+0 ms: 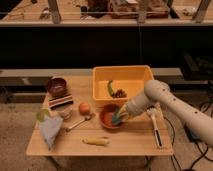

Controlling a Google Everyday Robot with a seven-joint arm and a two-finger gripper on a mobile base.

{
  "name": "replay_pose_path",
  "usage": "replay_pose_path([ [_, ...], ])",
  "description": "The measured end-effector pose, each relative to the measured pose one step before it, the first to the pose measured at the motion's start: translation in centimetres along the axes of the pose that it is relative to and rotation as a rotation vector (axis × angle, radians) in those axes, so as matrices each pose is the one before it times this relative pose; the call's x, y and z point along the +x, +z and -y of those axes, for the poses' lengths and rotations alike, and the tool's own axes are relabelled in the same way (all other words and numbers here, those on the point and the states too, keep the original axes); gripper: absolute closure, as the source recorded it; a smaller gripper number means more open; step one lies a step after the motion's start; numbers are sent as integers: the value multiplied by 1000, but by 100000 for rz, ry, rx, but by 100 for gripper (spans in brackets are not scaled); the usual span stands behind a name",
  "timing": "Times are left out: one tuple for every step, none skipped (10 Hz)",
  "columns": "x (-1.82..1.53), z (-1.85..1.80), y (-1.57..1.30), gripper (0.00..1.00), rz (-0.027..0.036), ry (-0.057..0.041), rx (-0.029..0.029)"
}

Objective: Wipe red bowl with sponge

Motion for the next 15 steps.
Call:
replay_pose_path([
  [498,552,146,100,-371,347,113],
  [786,1133,329,100,-428,206,167],
  [287,789,353,100,130,-232,-64],
  [-36,654,430,100,305,-198,104],
  [-263,563,431,100,612,-602,338],
  [-832,1104,943,100,1985,-1730,974],
  [-820,582,525,100,1832,-1752,1633],
  [-744,-72,82,100,1188,-1143,1702],
  [-1428,-123,-91,100,1625,-1367,3982],
  [-759,-178,-290,100,395,-97,2535],
  [-680,-277,-155,100,344,-5,1752],
  [-987,-493,-469,100,69,44,2289],
  [-596,-830,-500,100,-46,444,554],
  [-348,-965,-609,100,-247,749,108],
  [-167,-889,-530,100,-345,934,-615],
])
